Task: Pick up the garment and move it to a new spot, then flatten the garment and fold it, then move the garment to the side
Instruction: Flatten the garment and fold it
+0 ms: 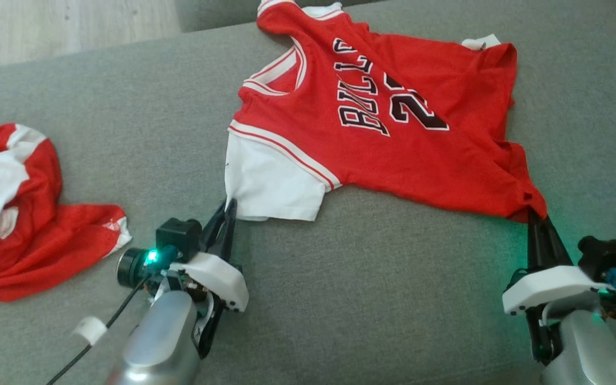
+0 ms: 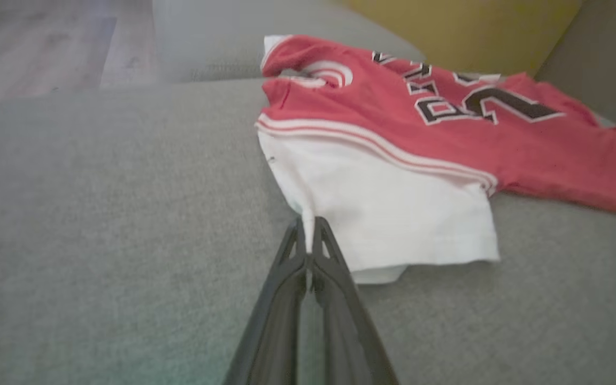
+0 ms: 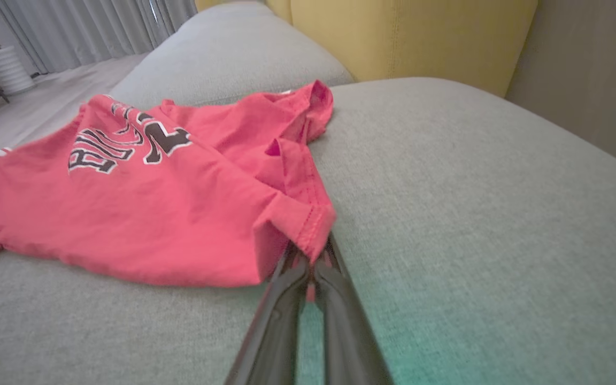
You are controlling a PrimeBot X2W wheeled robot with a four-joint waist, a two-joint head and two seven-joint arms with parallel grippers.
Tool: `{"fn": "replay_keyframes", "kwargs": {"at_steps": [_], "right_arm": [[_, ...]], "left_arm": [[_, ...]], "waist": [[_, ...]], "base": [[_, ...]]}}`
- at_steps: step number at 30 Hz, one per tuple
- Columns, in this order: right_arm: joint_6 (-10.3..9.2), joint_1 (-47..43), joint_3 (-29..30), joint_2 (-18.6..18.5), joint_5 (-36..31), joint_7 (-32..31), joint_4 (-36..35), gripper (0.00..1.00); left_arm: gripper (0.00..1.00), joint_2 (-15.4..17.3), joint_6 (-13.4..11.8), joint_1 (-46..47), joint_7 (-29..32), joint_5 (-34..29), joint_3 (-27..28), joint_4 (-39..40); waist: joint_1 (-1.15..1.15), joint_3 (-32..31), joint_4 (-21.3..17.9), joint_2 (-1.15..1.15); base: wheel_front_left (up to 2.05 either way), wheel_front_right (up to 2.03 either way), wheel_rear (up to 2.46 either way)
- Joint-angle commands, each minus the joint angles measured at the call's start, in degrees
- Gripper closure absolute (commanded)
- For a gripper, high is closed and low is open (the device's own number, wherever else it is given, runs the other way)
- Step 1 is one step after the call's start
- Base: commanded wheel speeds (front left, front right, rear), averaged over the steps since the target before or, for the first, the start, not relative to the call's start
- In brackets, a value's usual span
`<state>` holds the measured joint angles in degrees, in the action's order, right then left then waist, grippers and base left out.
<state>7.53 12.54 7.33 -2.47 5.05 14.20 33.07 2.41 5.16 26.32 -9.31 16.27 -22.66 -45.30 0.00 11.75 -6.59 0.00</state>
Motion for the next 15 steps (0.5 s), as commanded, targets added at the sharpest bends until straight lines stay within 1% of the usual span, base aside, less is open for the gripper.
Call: {"fn": "replay_keyframes", "kwargs": {"at_steps": [1,4,8,11,15], "right_arm": [[-0.04,2.13,-1.47,-0.41,-0.03,0.78,-2.34,1.0],[-0.04,2.34,-1.52,-0.41,-0.48,0.79,-3.41,1.0],[-0.04,2.84,-3.08,-0.41,-1.07,0.75,-4.69,1.0],[-0.04,4.68,-3.02,-0.41,0.27,0.67,-6.95,1.0],[-0.04,7.99,-3.17,-0.46,0.08,-0.16,-11.79,1.0]], "left_arm": [[1.0,0.56,0.45,0.59,-1.91,0.97,1.4,2.99],[1.0,0.89,0.77,0.43,-3.97,1.84,2.12,6.04],[1.0,1.82,0.65,-0.11,-5.22,3.08,4.36,11.15],[1.0,2.3,0.75,-0.66,-5.53,4.57,6.61,16.35],[1.0,2.81,1.09,-1.27,-5.64,7.04,9.71,24.87]], "waist": [[0.0,-0.87,0.54,0.0],[0.0,-2.06,1.04,0.0],[0.0,-3.87,1.68,0.0],[0.0,-5.08,1.82,0.0],[0.0,-6.9,1.92,0.0]], "base": [[0.0,0.0,0.0],[0.0,0.0,0.0],[0.0,0.0,0.0],[0.0,0.0,0.0],[0.0,0.0,0.0]]}}
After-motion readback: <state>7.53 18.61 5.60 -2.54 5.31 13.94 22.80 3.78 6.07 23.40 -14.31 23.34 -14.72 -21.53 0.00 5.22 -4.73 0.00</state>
